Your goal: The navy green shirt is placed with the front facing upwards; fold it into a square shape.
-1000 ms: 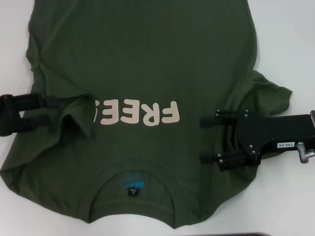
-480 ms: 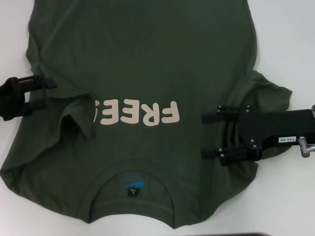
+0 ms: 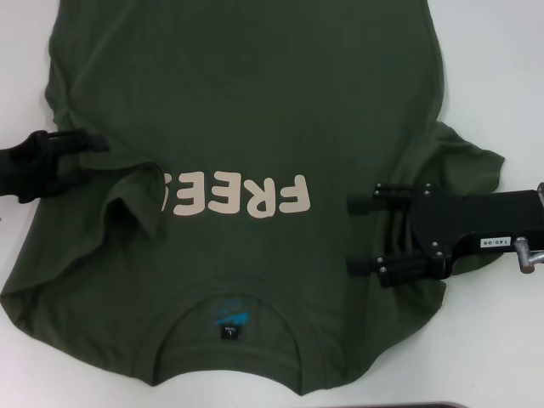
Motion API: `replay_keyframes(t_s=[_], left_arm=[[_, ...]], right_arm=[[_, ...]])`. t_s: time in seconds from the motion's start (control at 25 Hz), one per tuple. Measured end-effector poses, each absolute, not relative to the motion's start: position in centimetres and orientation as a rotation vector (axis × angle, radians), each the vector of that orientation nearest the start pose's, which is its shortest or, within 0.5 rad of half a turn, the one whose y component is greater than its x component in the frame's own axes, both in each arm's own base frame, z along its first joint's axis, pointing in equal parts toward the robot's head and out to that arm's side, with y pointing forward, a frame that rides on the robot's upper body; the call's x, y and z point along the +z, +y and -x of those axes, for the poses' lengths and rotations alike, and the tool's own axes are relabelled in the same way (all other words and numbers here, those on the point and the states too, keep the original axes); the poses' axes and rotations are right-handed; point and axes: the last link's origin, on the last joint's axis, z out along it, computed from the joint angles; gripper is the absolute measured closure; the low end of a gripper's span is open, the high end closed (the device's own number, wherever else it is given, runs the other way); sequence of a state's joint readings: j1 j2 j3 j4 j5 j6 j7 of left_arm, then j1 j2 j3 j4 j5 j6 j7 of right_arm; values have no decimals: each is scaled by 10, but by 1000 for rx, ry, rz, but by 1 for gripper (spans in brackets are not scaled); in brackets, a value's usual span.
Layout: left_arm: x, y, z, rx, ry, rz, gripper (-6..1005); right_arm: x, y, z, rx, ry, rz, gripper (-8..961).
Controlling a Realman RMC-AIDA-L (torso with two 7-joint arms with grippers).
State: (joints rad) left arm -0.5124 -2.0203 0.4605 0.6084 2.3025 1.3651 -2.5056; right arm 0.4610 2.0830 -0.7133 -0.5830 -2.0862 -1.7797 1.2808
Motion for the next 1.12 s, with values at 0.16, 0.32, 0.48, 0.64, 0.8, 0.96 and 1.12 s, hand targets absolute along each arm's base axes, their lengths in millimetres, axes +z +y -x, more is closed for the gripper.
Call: replay_keyframes(t_s=[0.16,0.32,0.48,0.64,0.8,0.96,1.12], left_arm=[[20,335,337,753,2558,-2126,273],[14,339,334,746,2561,-2128,291],[11,341,334,723,2568,-2140,308],[13,344,335,714,2575,-2166,326],[15,347,332,703,2562,-2182,343],[14,348,330,662,2544,-2198,502],[15,348,330,655,2550,-2192,671]], right_arm=[[-20,268,-273,795,628,2969,8],[-20,268,-274,794,632,2967,9],[-20,267,-274,794,635,2966,9],[-20,267,-274,794,635,2966,9],[-20,267,-274,794,635,2967,9],[-20,267,-274,796,634,2966,9],[-20,268,-274,798,632,2965,9]])
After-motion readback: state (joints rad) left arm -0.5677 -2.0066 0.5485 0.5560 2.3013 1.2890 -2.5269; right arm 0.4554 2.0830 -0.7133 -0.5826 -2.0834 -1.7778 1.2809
